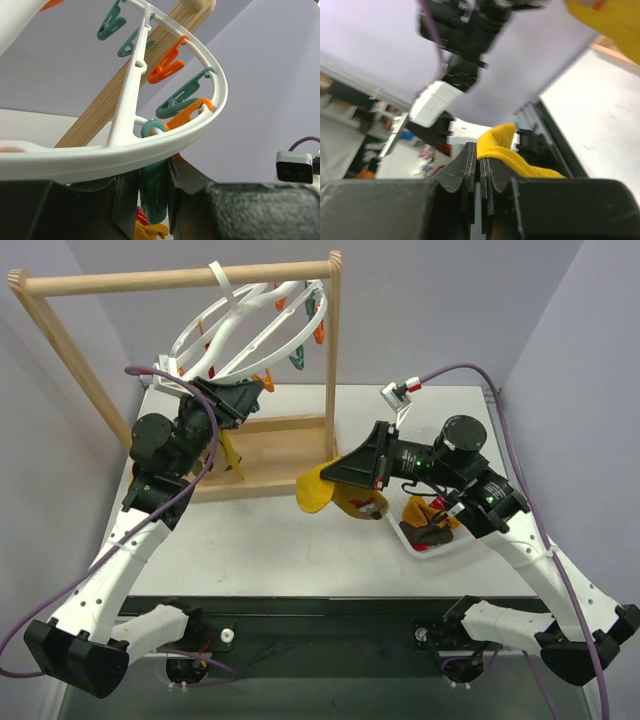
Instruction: Remove the socks clipped to the hanger
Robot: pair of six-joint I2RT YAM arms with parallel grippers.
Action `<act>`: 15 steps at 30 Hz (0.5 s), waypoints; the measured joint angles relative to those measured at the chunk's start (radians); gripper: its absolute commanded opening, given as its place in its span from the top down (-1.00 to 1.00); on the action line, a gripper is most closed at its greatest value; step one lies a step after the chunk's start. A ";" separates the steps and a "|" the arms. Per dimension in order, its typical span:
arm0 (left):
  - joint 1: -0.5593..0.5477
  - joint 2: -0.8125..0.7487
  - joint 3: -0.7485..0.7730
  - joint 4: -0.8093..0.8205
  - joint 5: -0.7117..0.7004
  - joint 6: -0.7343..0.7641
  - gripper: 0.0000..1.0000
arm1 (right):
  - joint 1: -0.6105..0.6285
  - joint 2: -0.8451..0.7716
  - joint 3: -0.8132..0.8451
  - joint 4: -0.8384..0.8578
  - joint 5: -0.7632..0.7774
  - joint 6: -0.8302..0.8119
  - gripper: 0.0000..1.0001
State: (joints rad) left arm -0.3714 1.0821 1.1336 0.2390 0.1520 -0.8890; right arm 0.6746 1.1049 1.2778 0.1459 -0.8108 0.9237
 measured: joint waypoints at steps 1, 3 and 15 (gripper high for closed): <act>0.000 -0.006 0.003 -0.009 -0.003 0.012 1.00 | -0.001 -0.024 -0.011 -0.055 0.026 -0.038 1.00; 0.000 -0.014 0.013 -0.031 -0.010 0.035 1.00 | -0.008 -0.072 -0.034 -0.172 0.093 -0.105 1.00; -0.001 -0.048 0.036 -0.121 -0.046 0.117 0.89 | -0.294 -0.160 -0.018 -0.710 0.468 -0.390 1.00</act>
State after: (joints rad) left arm -0.3721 1.0340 1.1694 0.1181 0.1059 -0.7715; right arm 0.3805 0.9447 1.2602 -0.5644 -0.3431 0.5335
